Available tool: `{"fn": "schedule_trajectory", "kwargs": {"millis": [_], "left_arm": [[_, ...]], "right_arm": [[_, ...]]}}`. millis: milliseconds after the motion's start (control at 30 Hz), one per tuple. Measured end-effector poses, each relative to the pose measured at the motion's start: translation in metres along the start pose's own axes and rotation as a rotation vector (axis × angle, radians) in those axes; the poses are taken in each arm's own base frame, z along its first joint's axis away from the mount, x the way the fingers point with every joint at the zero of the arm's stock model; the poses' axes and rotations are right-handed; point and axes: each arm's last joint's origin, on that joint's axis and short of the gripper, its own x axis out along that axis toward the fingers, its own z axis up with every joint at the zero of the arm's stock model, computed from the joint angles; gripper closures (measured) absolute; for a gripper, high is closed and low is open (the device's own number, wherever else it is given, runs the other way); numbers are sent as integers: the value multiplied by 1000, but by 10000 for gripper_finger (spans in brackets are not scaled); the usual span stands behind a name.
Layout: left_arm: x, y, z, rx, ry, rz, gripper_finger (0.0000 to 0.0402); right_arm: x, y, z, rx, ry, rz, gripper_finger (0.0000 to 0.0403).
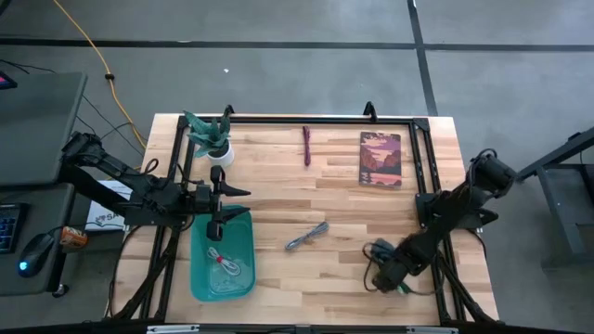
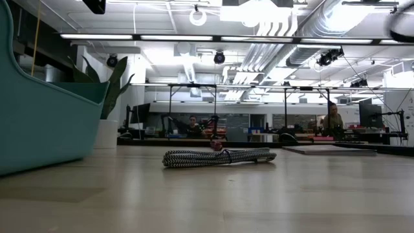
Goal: Pick and place USB-C Cables
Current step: Put the green black charger cable into the green bin
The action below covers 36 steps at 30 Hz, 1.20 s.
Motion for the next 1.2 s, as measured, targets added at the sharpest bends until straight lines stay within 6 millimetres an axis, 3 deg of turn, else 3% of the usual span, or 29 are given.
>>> {"fn": "schedule_trajectory", "kwargs": {"millis": [333, 667, 900, 1200], "left_arm": [[0, 0, 0, -7, 0, 0, 231], [0, 0, 0, -8, 0, 0, 231], [0, 0, -1, -8, 5, -1, 231], [0, -1, -1, -26, 13, -4, 231]], "right_arm": [[-53, 0, 42, -311, -572, 101, 398], [-77, 0, 115, -570, -851, 69, 401], [-104, 4, 155, -723, -1086, 236, 402], [-103, -2, 200, -742, -1264, 288, 402]]}}
